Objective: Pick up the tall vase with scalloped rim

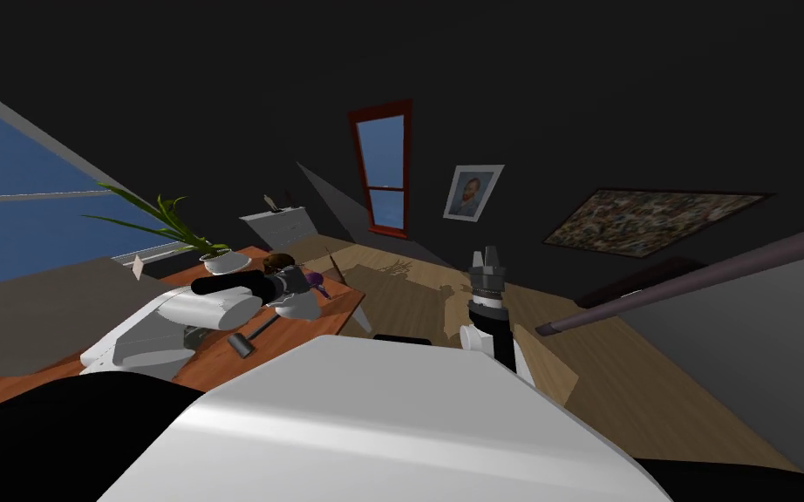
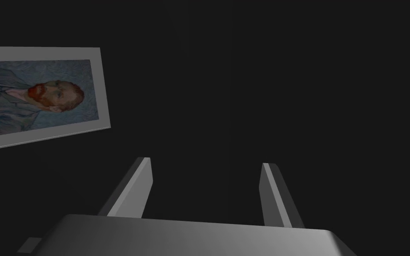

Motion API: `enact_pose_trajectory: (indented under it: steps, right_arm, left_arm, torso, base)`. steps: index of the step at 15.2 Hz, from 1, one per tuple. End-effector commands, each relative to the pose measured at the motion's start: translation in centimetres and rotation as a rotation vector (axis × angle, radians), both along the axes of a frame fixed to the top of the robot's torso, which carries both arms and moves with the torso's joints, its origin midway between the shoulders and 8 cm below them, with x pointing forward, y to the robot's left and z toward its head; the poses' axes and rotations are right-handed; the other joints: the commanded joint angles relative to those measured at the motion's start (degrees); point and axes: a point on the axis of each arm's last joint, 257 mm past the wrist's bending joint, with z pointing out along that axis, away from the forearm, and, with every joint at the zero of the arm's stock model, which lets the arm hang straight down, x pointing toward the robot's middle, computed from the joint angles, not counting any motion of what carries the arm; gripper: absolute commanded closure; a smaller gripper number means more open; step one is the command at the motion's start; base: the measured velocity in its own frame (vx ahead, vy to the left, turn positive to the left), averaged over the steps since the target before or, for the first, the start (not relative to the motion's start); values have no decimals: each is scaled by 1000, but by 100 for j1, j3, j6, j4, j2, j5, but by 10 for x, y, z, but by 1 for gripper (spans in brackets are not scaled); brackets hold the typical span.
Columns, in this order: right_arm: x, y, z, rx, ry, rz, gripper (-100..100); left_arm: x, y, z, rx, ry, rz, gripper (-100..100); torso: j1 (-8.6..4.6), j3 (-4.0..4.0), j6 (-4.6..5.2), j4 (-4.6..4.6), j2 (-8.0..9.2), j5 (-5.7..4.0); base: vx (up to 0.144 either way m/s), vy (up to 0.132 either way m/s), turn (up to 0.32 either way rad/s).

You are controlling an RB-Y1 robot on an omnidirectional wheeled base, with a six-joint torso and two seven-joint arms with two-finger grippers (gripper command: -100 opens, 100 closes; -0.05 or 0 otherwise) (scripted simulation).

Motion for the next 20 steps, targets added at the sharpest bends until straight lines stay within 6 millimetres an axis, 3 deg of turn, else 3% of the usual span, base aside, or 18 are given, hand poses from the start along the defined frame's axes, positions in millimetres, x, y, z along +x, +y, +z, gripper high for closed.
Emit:
enact_pose_trajectory:
  steps: [1, 12, 20]
  right_arm:
    - [0, 0, 0, 0, 0, 0, 0]
    - [0, 0, 0, 0, 0, 0, 0]
    - [0, 0, 0, 0, 0, 0, 0]
  left_arm:
    - [-10, 4, -11, -23, 59, 19, -100]
    - [-63, 17, -51, -81, 325, 97, -100]
    - [-101, 23, -67, -99, 492, 143, -100]
  torso:
    - [0, 0, 0, 0, 0, 0]
    - [9, 1, 2, 0, 2, 1]
    - [4, -2, 0, -1, -3, 1]
  base:
    - [-32, 40, -121]
    - [-40, 64, -124]
    - [-34, 56, -95]
